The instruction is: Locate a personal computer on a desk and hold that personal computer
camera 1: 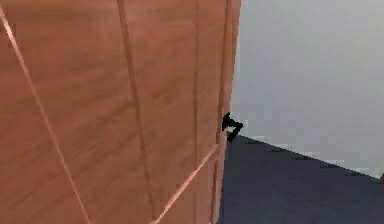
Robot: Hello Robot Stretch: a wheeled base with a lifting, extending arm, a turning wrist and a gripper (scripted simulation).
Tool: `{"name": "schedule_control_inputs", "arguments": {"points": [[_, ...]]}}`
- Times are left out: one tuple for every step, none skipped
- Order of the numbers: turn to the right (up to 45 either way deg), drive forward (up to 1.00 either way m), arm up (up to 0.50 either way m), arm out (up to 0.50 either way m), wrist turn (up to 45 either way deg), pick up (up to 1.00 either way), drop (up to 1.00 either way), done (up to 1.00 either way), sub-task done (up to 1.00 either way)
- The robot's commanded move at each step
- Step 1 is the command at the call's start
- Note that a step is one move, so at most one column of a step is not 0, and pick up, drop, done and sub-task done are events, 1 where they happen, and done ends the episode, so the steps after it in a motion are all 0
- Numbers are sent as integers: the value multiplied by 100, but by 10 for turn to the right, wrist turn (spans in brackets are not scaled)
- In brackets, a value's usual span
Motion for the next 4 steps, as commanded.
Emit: {"name": "schedule_control_inputs", "arguments": {"points": [[450,0,0,0,0,0,0,0,0],[0,25,0,0,0,0,0,0,0],[240,0,0,0,0,0,0,0,0],[0,100,0,0,0,0,0,0,0]]}}
